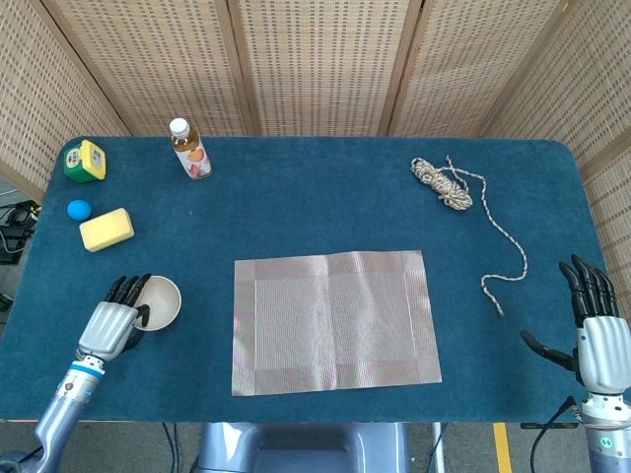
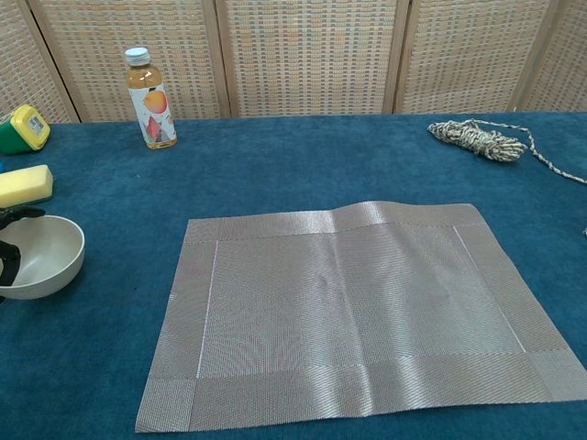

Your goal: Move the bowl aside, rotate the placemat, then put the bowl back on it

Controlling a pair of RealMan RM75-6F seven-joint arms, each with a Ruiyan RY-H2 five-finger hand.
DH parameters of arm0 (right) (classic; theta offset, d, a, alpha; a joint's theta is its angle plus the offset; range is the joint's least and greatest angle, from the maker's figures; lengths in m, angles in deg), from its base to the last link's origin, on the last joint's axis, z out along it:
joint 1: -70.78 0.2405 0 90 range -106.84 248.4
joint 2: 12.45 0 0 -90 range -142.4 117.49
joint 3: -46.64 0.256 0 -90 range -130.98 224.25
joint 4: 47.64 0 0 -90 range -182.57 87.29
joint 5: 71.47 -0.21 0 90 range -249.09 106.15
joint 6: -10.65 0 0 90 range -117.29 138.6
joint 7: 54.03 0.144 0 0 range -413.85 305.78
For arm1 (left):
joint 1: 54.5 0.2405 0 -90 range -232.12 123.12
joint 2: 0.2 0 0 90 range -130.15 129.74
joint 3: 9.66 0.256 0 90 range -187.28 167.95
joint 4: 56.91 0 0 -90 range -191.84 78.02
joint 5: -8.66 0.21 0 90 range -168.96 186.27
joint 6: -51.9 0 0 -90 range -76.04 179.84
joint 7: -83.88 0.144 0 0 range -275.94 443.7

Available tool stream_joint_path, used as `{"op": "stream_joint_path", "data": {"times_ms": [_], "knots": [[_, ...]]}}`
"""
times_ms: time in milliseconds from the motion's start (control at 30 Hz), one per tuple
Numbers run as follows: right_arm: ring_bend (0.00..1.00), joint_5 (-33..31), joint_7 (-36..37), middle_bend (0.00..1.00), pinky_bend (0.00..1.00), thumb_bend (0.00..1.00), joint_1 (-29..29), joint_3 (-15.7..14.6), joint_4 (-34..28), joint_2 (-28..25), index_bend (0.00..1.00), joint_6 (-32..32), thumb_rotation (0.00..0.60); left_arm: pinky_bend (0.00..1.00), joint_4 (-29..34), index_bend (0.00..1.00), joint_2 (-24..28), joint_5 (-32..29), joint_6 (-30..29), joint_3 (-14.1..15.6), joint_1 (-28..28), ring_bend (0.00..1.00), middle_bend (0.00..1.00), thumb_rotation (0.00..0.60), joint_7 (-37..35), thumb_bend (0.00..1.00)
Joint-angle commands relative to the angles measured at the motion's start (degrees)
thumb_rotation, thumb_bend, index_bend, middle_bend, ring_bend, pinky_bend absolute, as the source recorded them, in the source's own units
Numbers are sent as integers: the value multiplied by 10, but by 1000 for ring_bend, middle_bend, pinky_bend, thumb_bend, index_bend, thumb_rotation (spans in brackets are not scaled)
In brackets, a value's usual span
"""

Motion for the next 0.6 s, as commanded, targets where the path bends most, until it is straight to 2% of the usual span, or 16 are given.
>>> {"op": "stream_joint_path", "data": {"times_ms": [33,300,367,600], "knots": [[0,0,0,0,0,196,0,0,0,0,0,1,600,0,3,638,2,3,-3,0,1,0,0,600,0,487],[0,-1,5,0,0,196,-1,1,-2,-3,0,3,600,0,40,638,20,22,-21,-7,-5,0,0,600,13,487],[0,-3,10,0,0,196,-2,3,-3,-5,0,4,600,0,79,638,31,37,-30,-20,-21,0,0,600,31,487],[0,-11,15,0,0,196,-3,6,-1,-8,0,2,600,0,159,642,29,29,4,-57,-64,0,0,600,101,487]]}}
